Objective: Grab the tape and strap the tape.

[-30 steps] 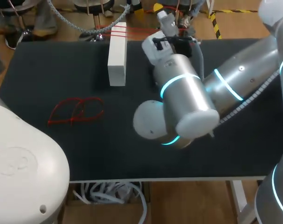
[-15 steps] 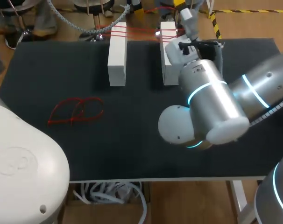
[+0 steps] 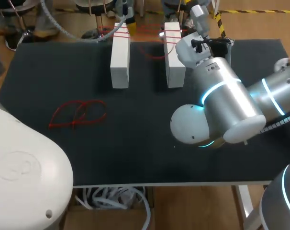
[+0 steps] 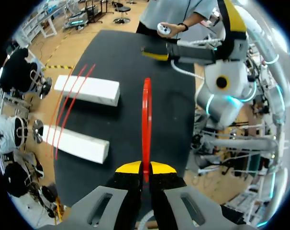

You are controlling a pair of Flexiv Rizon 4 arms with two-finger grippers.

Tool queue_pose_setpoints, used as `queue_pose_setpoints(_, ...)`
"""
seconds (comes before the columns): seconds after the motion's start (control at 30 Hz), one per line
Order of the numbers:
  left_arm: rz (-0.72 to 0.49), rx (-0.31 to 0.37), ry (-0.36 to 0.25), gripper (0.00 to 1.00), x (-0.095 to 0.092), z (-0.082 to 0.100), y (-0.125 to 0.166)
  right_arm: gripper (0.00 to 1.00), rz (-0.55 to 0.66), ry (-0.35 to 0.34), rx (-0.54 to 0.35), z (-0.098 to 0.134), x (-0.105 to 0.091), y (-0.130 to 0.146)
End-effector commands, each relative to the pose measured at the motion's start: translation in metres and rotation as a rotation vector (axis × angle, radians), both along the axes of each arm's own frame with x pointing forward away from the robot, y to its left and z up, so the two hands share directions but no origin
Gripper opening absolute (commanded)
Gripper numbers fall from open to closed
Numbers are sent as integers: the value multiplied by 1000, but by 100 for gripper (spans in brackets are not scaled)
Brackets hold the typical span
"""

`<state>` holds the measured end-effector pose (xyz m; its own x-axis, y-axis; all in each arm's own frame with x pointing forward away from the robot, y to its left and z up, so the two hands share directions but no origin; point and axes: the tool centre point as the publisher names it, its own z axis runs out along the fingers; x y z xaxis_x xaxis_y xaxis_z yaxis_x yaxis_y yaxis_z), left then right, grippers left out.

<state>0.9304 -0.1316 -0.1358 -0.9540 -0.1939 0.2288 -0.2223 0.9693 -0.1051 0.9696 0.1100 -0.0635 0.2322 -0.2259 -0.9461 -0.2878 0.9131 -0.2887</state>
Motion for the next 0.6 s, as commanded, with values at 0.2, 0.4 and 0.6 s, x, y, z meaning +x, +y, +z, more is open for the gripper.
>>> queue_pose_setpoints(0.2,-43,41,-15,0,-50,-11,99,100,18,11,-10,5,0,-3)
queue_pose_setpoints(0.4,-126,82,-15,0,-47,-8,160,100,18,11,-10,5,0,-3)
queue_pose_setpoints(0.6,-177,106,-3,0,-35,0,218,100,18,11,-10,5,0,-3)
